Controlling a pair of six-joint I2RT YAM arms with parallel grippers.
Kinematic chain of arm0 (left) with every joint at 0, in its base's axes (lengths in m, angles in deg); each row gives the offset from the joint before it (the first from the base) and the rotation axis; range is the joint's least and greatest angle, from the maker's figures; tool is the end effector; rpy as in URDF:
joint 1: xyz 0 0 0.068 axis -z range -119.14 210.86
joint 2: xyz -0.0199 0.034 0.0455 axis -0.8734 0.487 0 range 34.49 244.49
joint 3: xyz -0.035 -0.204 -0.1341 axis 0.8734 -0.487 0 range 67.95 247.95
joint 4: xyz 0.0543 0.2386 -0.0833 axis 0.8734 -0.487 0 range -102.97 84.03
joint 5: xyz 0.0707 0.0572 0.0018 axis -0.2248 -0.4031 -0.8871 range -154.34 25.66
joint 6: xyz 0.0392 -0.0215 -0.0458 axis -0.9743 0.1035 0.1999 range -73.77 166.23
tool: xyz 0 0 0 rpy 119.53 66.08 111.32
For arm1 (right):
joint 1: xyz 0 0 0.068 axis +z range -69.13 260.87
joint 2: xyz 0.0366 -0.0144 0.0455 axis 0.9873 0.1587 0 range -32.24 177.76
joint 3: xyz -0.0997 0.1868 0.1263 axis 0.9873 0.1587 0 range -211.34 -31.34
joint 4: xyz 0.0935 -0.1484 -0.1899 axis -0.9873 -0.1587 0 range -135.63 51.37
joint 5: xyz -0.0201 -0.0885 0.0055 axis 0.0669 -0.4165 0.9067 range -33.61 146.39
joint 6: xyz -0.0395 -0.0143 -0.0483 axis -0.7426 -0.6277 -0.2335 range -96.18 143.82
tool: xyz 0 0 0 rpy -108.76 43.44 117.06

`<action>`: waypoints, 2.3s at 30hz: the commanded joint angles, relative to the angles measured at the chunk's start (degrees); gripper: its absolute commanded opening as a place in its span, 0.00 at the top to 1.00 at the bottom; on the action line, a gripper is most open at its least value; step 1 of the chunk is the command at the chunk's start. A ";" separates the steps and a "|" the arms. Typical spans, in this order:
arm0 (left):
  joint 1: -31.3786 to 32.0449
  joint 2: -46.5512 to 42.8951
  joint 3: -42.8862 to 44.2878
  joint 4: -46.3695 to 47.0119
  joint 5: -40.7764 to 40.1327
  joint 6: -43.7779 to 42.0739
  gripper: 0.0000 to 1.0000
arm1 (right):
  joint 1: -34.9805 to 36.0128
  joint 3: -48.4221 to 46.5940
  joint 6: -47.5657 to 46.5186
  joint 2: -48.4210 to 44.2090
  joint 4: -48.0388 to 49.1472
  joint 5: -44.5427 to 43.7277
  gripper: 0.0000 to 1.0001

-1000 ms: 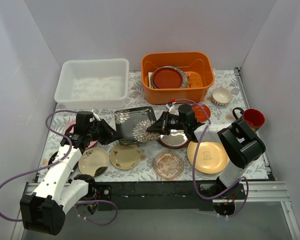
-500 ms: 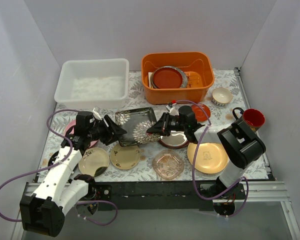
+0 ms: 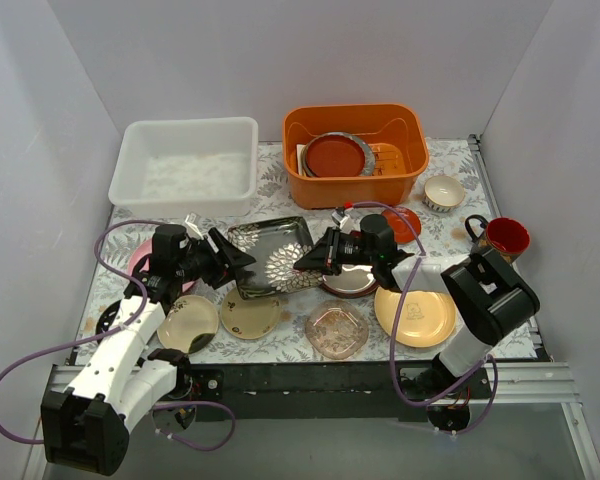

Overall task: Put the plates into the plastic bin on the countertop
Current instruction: Place the plate in the plastic bin.

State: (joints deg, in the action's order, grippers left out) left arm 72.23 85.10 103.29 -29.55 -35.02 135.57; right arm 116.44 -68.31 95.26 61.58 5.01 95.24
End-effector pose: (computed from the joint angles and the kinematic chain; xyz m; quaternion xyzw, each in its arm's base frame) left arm 0.2012 -0.0653 0.2172 -0.4641 0.7471 -0.4672 0.0906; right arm 0.2486 0.2160 0.1543 0.0311 0.7668 0.6259 0.1388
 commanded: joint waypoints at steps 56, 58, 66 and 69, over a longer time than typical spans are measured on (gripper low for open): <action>-0.21 6.60 14.76 6.17 -5.76 -1.54 1.00 | -0.59 -11.72 -30.04 -26.14 -40.38 -13.97 0.02; -0.39 9.15 17.99 6.87 -6.12 -1.71 1.00 | -0.77 -13.12 -31.62 -27.28 -42.93 -15.03 0.02; -4.16 19.08 29.08 8.89 -5.07 -1.19 1.00 | -1.38 -14.36 -34.35 -29.92 -47.76 -15.82 0.02; -7.85 22.16 30.67 12.13 -1.65 1.01 1.00 | -1.56 -14.09 -35.14 -30.54 -48.73 -15.82 0.02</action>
State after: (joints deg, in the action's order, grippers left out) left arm 68.54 106.63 128.97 -27.14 -41.99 132.90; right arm 115.33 -80.31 62.61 32.90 -41.92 80.22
